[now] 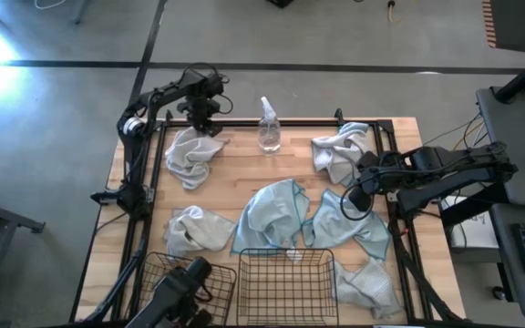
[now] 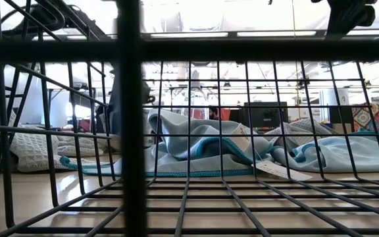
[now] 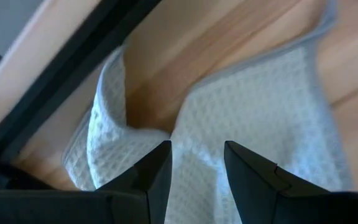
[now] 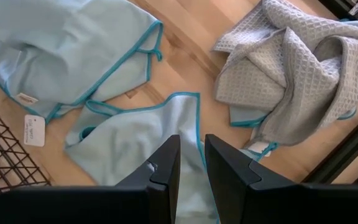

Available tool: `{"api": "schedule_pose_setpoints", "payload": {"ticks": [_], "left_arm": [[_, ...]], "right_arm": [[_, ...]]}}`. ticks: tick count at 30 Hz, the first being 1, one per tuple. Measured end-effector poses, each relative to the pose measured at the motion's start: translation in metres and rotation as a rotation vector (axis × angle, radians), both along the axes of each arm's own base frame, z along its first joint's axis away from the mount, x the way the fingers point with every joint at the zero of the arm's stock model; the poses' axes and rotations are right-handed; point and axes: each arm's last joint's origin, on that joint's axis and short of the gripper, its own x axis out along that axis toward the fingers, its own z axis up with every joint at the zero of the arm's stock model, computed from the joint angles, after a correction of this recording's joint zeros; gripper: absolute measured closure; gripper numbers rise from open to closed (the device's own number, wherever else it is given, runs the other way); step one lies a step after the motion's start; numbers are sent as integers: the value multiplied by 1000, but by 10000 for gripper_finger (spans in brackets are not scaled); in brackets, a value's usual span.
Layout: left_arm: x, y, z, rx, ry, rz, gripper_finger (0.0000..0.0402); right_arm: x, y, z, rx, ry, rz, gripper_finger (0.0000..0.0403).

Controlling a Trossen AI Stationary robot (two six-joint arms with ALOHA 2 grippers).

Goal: Sort microfiber towel by color & place in baskets
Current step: Put the top left gray microfiber towel into the left black wire basket

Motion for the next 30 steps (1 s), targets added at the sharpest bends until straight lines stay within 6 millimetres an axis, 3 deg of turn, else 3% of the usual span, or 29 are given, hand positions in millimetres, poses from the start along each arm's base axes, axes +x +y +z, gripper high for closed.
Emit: {"api": "schedule_pose_setpoints", "payload": {"ticks": [14,26,30], "left_arm": [[-23,7,-7,-68,54,106,269],[-27,1,-10,-132,72,126,269],[-25,0,-10,-185,-9,158,269]], "right_arm": [[0,0,0,14,-4,-16,335],[0,0,0,13,-3,-13,335],[0,0,0,10,-1,-5,335]]}}
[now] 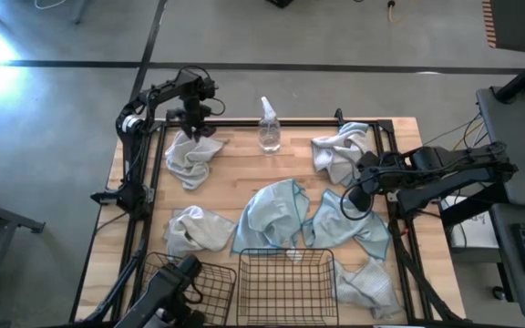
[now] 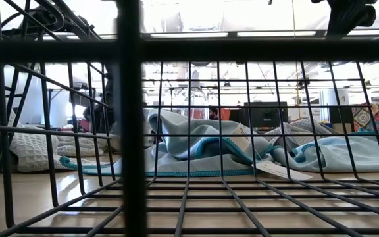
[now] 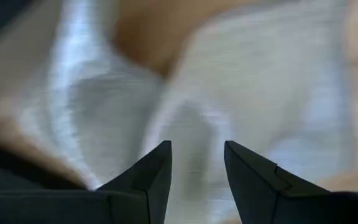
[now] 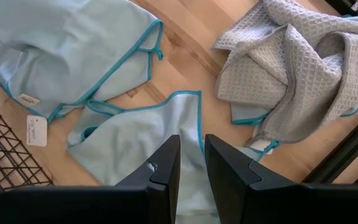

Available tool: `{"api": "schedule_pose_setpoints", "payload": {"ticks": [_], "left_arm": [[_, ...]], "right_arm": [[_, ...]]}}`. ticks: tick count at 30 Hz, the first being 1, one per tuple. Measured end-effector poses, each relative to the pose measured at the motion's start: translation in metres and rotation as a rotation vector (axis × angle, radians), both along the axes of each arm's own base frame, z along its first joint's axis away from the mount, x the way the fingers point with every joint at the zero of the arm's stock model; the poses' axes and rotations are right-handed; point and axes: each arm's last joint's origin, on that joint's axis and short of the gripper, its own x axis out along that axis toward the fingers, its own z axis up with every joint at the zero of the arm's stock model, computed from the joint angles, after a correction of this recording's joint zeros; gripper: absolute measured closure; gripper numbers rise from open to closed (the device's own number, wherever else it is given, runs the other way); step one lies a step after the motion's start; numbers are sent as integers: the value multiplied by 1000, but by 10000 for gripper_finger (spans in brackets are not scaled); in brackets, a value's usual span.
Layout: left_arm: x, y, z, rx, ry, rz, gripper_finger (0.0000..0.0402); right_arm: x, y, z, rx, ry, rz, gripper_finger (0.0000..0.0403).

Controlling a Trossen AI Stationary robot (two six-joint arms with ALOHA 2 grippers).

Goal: Sort microfiber towel by color & place in baskets
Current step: Put the top left gray microfiber towel into the left black wire basket

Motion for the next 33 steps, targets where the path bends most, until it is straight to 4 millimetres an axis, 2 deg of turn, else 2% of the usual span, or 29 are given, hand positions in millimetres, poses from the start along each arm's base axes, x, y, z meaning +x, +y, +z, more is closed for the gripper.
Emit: {"api": "schedule_pose_setpoints", "payload": {"ticks": [4,13,26,30,33], "left_arm": [[3,0,-3,-59,-95,25,269],[3,3,-23,-99,-5,51,269],[3,3,-24,-100,-11,40,270],[2,2,-23,-108,-13,41,294],[3,2,-23,-127,-34,51,332]], "right_arm": [[0,0,0,-4,3,10,335],[0,0,0,3,5,17,335],[0,1,0,16,9,25,335],[0,1,0,16,8,25,335],[0,1,0,17,8,24,335]]}}
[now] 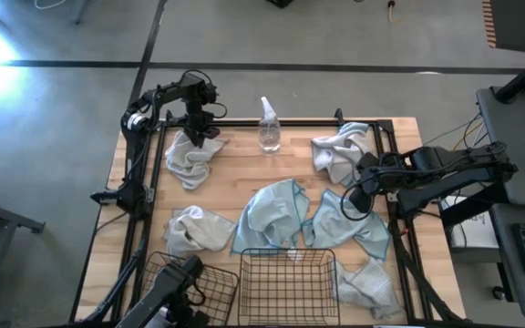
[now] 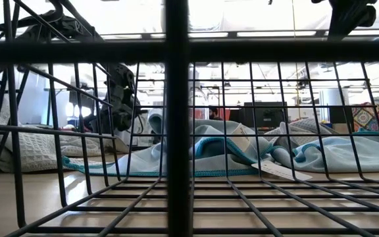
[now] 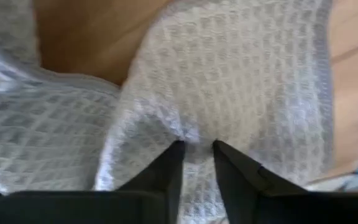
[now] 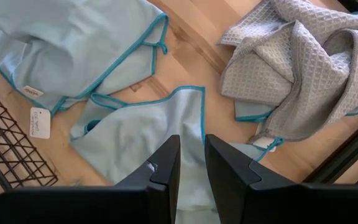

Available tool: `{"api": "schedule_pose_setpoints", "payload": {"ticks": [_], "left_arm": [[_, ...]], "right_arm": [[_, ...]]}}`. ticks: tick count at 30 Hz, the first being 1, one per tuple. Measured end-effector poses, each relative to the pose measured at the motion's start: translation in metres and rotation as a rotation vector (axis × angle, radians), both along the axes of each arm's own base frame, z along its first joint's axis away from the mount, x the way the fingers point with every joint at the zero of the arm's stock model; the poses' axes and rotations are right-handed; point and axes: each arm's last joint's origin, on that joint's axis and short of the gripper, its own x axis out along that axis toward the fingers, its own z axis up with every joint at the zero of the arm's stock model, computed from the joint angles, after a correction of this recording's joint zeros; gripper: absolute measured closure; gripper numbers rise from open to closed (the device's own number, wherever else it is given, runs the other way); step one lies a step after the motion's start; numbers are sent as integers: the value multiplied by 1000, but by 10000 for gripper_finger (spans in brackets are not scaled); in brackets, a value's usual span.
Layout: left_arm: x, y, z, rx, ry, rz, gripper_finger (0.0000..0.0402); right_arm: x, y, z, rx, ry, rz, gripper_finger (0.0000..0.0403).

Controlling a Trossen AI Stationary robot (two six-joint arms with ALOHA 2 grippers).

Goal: Sort microfiber towel by color & place in baskets
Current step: Put the top left gray microfiber towel into the left black wire basket

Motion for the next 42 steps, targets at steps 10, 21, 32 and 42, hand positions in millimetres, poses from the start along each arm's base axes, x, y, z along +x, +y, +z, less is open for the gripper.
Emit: {"api": "schedule_pose_setpoints", "payload": {"ticks": [10,21,32,42], "left_arm": [[-1,-1,2,-23,7,14,398],[6,8,45,44,-38,-4,401],[26,18,138,359,-232,-34,401],[29,-31,234,588,-447,-105,402]], "right_arm": [[0,0,0,0,0,1,335],[0,0,0,-6,4,15,335],[0,0,0,-9,5,22,335],[0,0,0,-17,4,19,335]]}}
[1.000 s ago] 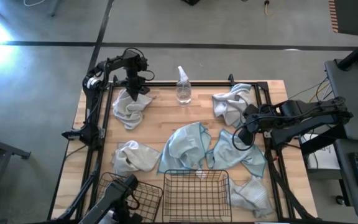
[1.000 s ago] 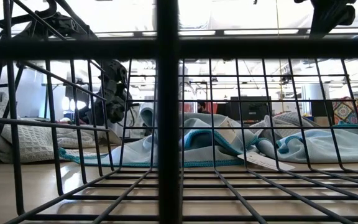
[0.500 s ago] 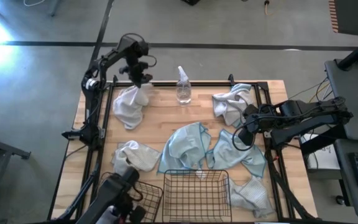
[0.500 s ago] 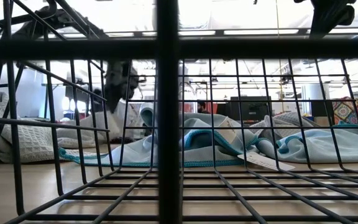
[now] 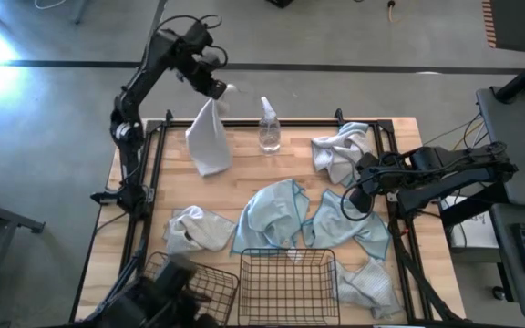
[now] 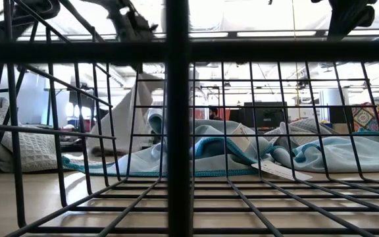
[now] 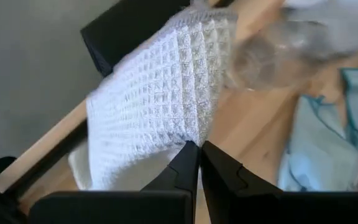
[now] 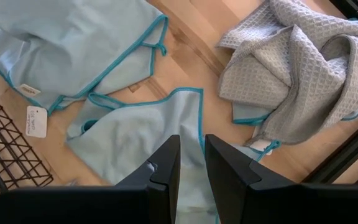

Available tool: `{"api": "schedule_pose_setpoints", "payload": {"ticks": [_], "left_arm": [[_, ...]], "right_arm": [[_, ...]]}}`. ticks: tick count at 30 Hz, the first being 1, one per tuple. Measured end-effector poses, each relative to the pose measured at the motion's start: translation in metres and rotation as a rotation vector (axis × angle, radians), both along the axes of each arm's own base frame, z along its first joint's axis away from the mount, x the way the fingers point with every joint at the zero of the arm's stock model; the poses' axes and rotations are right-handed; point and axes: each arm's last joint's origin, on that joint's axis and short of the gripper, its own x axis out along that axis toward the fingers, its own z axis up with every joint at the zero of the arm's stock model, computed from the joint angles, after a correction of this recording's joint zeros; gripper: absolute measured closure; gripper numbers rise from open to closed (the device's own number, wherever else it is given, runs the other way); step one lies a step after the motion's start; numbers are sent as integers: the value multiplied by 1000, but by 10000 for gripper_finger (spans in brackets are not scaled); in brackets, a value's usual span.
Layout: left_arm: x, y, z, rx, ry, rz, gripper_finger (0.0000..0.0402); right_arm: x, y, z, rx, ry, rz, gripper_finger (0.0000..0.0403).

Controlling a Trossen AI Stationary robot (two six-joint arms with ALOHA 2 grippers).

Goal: Sort microfiber towel by color & place in baskets
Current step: Put the top left gray microfiber towel into the left black wire basket

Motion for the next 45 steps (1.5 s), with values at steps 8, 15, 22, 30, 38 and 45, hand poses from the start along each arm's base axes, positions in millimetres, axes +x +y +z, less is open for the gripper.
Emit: {"api": "schedule_pose_setpoints", "payload": {"ticks": [8,15,22,30,38,45], "left_arm": [[-18,-55,33,48,-48,-22,402],[-34,-114,51,65,-86,-71,402],[-50,-176,64,62,-153,-138,401],[-70,-234,86,69,-337,-226,401],[-84,-272,102,6,-474,-258,401],[-78,-302,105,-18,-511,-219,401]], "right_arm": [[0,0,0,0,-1,0,335],[0,0,0,0,-4,-1,335],[1,0,0,-16,-10,-7,335],[1,-2,1,-61,-27,-52,335],[1,-2,-8,-65,3,-57,335],[-1,0,-30,-21,98,-17,335]]}}
